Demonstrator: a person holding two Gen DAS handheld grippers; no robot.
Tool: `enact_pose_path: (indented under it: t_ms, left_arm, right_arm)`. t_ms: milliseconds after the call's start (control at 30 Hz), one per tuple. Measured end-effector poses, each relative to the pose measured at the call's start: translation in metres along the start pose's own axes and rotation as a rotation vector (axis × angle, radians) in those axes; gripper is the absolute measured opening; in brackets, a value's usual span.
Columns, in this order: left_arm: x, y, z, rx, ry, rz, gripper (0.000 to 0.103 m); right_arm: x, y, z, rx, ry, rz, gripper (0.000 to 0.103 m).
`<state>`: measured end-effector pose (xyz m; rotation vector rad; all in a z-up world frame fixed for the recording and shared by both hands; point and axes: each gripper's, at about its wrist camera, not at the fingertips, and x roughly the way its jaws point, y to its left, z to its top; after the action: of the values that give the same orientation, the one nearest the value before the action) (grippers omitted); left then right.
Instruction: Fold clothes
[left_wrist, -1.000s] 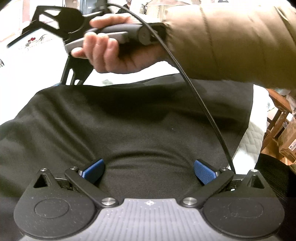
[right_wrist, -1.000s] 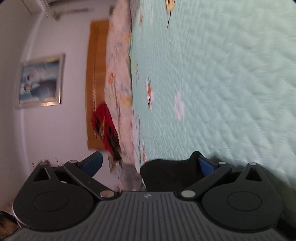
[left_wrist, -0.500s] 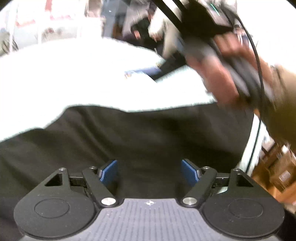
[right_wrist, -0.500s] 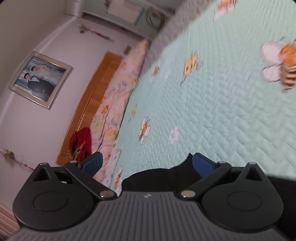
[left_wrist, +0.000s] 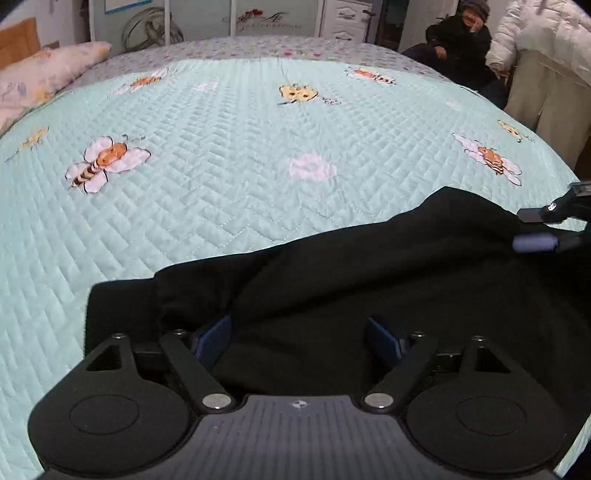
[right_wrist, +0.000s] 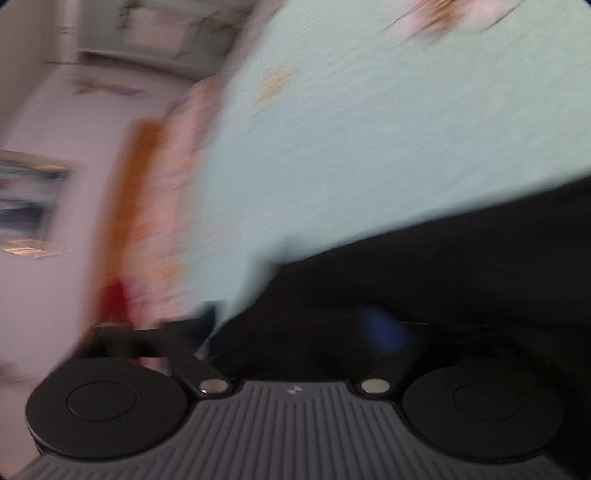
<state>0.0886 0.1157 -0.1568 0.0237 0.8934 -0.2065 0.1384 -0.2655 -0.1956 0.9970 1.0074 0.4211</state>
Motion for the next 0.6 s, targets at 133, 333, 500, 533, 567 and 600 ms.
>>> enact_pose_path:
  t_ms: [133, 333, 500, 533, 567, 600]
  left_arm:
    - [0.004, -0.001, -0.003, 0.008, -0.005, 0.014, 0.083]
    - [-0.018, 0.000, 0.007, -0.053, -0.067, -0.002, 0.085]
    - [-0.015, 0.020, 0.013, -0.059, -0.048, 0.101, 0.091]
    - [-0.009, 0.025, 0.011, -0.068, -0.020, 0.099, 0.087]
    - [-0.008, 0.027, 0.010, -0.071, -0.006, 0.109, 0.084]
    - [-0.009, 0.026, 0.009, -0.067, -0.014, 0.107, 0.084]
  right_arm:
    - [-0.043, -0.008, 0.008, 0.009, -0.156, -0.072, 0.042]
    - [-0.010, 0.058, -0.017, -0.146, -0.102, 0.111, 0.079]
    - [0.064, 0.061, -0.015, -0.111, 0.018, 0.143, 0.070]
    - [0.070, 0.051, -0.007, -0.104, -0.012, 0.072, 0.060]
    - [0.065, 0.040, 0.000, -0.080, -0.064, 0.027, 0.027]
    - [0.051, 0.031, 0.004, -0.045, -0.126, 0.012, 0.026]
